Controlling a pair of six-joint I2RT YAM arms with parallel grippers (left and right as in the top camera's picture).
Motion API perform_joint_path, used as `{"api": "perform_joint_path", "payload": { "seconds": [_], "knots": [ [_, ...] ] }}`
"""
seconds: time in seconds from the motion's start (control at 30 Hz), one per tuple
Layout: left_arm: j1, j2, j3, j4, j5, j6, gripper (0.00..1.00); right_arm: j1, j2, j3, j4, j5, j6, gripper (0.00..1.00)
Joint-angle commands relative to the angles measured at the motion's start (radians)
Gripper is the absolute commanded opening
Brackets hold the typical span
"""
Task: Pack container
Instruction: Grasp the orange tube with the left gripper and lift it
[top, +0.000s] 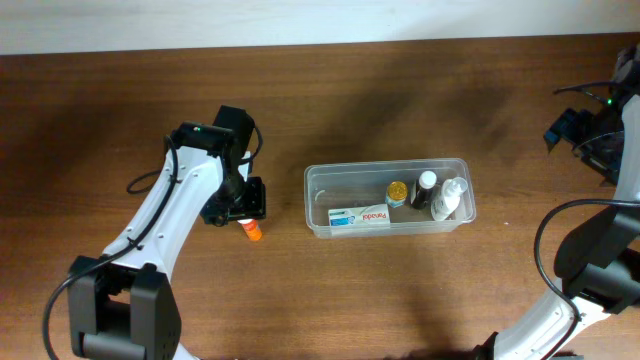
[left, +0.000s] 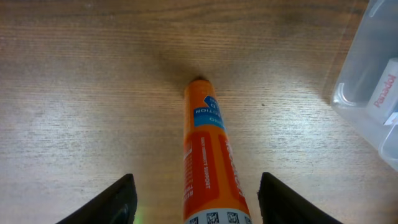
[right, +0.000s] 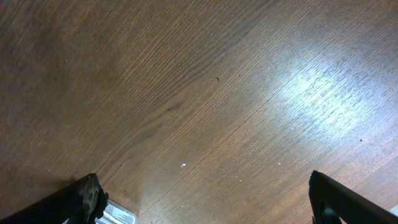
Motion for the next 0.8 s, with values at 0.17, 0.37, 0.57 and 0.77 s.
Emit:
{"api": "perform_joint_path", "payload": {
  "seconds": [0.17,0.37,0.57,0.77],
  "knots": [
    [0.000,-0.012,-0.008,-0.023,-0.003,-0.022,0.49,0.000,-0.004,0.000,0.000,0.005,0.009,0.98],
    [0.000,-0.012,-0.008,-0.018,-0.004,-0.022,0.35,0.000,-0.004,0.000,0.000,0.005,0.009,0.98],
    [0.000,-0.012,-0.007,-0.008,-0.003,-0.021,0.35,0.000,-0.004,0.000,0.000,0.005,0.009,0.98],
    [-0.001,-0.013,0.026,-0.008,-0.003,-0.021,0.35,0.000,-0.004,0.000,0.000,0.005,0.009,0.98]
  ]
}}
